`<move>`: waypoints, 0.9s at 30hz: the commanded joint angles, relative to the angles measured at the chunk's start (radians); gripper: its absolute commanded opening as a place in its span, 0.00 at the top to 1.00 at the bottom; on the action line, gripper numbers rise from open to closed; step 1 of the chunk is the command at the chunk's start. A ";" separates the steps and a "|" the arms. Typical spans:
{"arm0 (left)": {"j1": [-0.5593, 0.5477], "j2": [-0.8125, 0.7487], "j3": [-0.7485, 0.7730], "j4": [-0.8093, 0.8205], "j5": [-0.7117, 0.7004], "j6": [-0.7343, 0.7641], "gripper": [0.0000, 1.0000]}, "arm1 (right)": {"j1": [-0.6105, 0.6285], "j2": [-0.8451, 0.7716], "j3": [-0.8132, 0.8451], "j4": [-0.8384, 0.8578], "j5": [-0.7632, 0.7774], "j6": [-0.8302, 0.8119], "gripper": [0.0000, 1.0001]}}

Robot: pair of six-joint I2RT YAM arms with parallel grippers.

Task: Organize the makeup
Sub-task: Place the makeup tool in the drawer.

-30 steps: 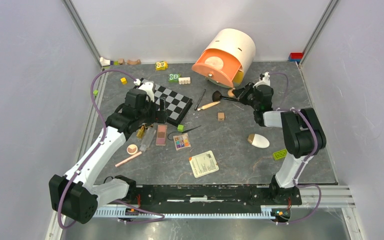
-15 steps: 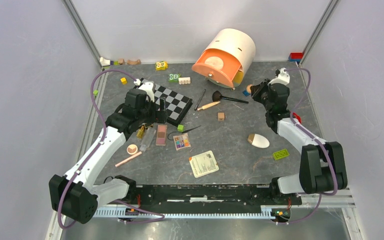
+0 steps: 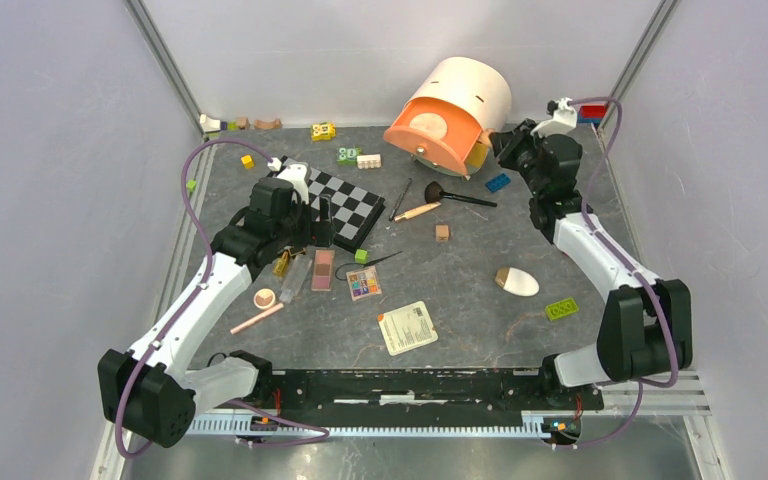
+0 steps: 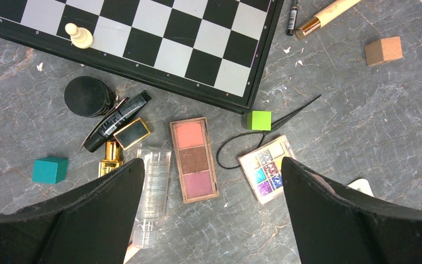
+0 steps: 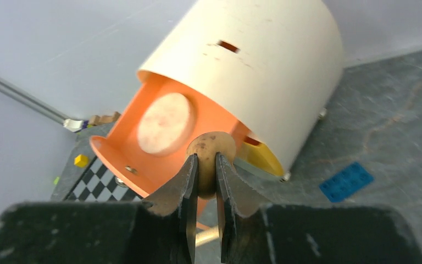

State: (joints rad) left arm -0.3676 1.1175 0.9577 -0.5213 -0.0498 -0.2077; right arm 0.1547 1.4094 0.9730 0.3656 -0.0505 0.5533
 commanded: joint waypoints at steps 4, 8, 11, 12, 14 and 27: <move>0.004 -0.008 -0.003 0.029 -0.010 0.017 0.00 | 0.066 0.109 0.159 0.047 -0.005 -0.016 0.79; 0.005 -0.007 -0.003 0.029 -0.008 0.018 0.00 | 0.079 0.172 0.217 0.041 0.026 -0.016 0.79; 0.004 -0.006 -0.004 0.029 -0.006 0.017 0.00 | 0.084 0.220 0.253 0.043 0.044 -0.015 0.79; 0.005 -0.006 -0.003 0.029 -0.007 0.017 0.00 | 0.086 0.235 0.272 0.038 0.044 -0.017 0.78; 0.004 -0.005 -0.004 0.029 -0.006 0.018 0.00 | 0.090 0.275 0.308 0.024 0.044 -0.019 0.76; 0.004 -0.009 -0.002 0.027 -0.006 0.018 0.00 | 0.105 0.365 0.362 0.001 0.112 -0.028 0.62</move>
State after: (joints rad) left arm -0.3676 1.1175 0.9577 -0.5213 -0.0502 -0.2077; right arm 0.2539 1.7676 1.2922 0.3450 0.0296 0.5472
